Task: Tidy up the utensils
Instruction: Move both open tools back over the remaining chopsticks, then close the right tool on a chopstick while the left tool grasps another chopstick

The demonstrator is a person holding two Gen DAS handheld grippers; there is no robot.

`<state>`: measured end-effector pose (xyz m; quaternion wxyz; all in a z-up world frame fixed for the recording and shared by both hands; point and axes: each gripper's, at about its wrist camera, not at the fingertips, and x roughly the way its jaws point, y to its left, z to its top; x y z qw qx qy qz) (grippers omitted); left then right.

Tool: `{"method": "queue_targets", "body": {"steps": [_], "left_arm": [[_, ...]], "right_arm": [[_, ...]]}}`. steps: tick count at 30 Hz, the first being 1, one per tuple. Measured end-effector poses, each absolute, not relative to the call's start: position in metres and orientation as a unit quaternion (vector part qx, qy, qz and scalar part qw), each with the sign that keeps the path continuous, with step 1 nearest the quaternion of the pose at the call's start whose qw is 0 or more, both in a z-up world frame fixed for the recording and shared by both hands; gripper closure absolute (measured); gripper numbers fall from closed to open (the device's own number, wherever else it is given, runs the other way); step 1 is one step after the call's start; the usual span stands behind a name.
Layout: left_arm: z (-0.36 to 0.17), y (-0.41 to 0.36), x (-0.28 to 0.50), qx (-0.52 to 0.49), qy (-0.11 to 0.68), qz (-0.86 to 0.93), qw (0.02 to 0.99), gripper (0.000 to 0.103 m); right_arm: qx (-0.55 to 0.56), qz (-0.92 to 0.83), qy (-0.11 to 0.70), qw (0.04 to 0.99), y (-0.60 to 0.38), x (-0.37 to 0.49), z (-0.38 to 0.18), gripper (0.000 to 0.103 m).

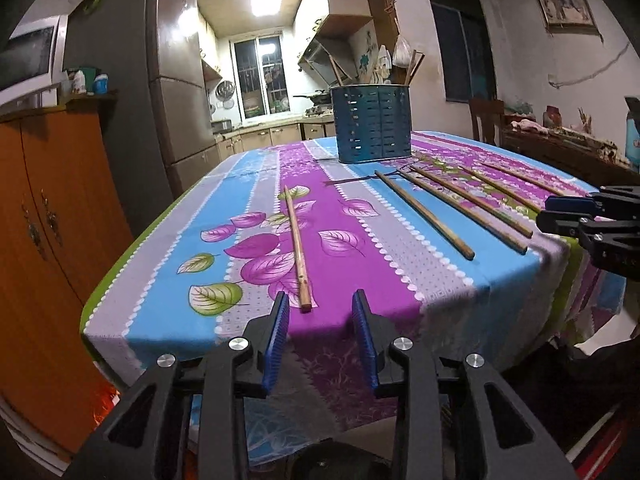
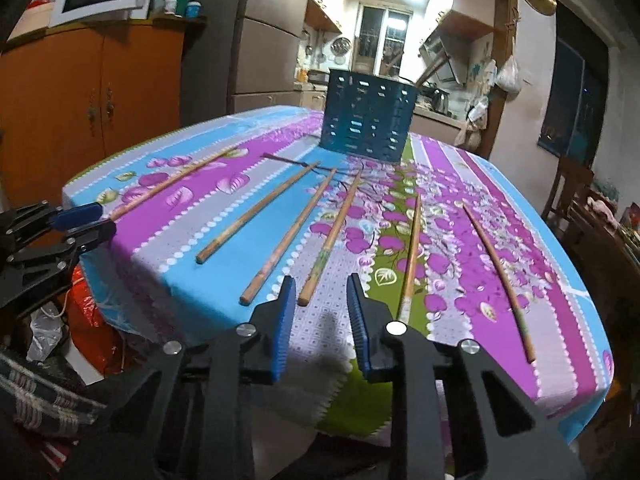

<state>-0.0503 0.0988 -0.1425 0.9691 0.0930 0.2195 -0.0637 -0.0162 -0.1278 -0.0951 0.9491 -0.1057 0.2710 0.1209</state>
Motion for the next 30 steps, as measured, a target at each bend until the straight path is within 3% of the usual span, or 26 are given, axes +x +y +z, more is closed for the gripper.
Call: {"method": "queue_targets", "body": {"steps": [8, 14, 20, 22, 30], "left_arm": [[-0.145, 0.100, -0.047, 0.087, 0.206, -0.071, 0.972, 0.069], [-0.146, 0.107, -0.041, 0.071, 0.205, -0.073, 0.973, 0.073], [-0.146, 0.116, -0.034, 0.050, 0.212, -0.081, 0.973, 0.087], [-0.146, 0.118, -0.034, 0.046, 0.213, -0.080, 0.973, 0.091], [-0.148, 0.115, -0.037, 0.053, 0.205, -0.073, 0.975, 0.095]], "right_arm": [[-0.093, 0.102, 0.282, 0.949, -0.118, -0.004, -0.105, 0.081], [-0.084, 0.098, 0.282, 0.951, -0.116, -0.002, -0.106, 0.089], [-0.071, 0.092, 0.286, 0.951, -0.116, 0.000, -0.105, 0.090], [-0.068, 0.094, 0.289, 0.950, -0.116, 0.000, -0.105, 0.096], [-0.051, 0.089, 0.287, 0.952, -0.119, -0.001, -0.106, 0.097]]}}
